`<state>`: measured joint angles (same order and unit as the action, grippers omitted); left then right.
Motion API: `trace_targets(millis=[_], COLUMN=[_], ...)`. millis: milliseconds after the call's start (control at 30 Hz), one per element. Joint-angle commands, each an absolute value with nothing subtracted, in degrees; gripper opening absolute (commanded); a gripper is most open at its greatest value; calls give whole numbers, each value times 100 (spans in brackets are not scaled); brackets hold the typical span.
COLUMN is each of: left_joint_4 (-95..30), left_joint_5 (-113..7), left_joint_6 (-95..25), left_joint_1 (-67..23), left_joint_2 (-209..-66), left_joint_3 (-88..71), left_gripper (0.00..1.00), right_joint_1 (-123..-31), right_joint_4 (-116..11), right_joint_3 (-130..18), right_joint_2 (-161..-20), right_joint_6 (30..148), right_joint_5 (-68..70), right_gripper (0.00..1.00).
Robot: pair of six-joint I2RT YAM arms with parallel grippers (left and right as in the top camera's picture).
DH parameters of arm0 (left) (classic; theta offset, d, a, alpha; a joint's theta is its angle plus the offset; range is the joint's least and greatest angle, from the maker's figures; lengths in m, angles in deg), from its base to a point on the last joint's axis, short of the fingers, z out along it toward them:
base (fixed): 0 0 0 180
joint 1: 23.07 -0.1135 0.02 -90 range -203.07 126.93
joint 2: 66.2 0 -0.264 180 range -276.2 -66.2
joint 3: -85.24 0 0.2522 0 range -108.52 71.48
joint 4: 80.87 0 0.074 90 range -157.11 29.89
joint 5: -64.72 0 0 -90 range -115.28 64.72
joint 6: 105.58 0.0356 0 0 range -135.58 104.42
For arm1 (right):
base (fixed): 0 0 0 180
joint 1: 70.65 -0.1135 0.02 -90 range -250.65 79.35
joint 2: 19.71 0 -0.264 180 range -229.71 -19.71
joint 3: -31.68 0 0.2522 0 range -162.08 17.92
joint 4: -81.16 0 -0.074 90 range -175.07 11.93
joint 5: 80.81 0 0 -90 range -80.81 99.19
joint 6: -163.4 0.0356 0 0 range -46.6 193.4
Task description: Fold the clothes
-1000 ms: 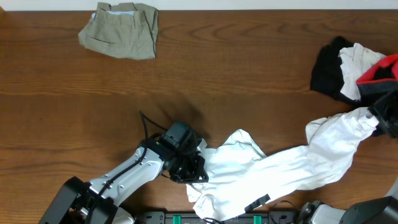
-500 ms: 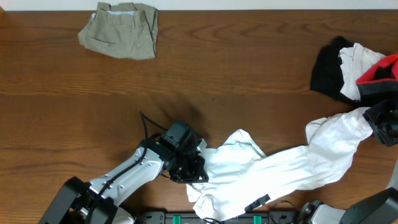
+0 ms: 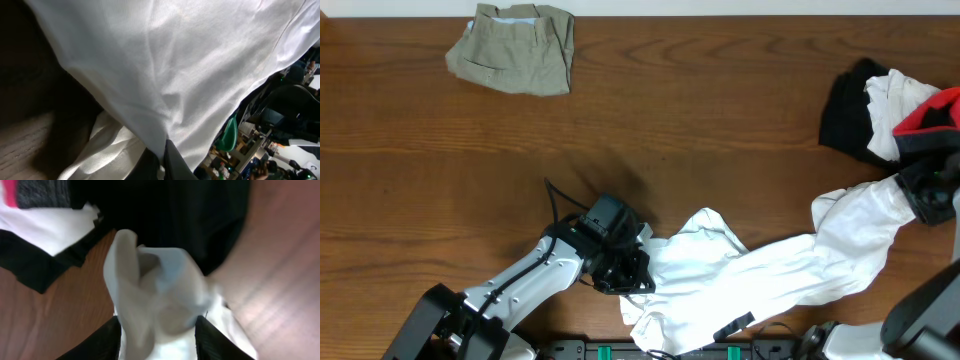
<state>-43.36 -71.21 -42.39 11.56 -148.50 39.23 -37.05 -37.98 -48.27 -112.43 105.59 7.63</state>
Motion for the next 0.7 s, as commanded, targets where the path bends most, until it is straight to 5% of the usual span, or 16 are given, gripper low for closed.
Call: trace_targets(millis=[0, 333, 667], left_joint_4=[-4325, -4327, -4327], left_joint_5=[-7130, -7132, -7268], left_joint_6=[-4184, -4355, -4381], left_joint_1=[1173, 1173, 1173], left_joint_2=[-14874, -14868, -14387], left_joint_3=[3929, 3927, 3923], left_gripper=[6, 6, 6], right_joint_1=[-3886, -3960, -3954], right_joint_4=[-3890, -3825, -3630], right_joint_3=[-4781, -4810, -4819], right_joint_2=[-11462, -11322, -10760], right_joint_6=[10408, 10399, 10423], right_joint_5=[725, 749, 765], right_gripper=[45, 31, 1])
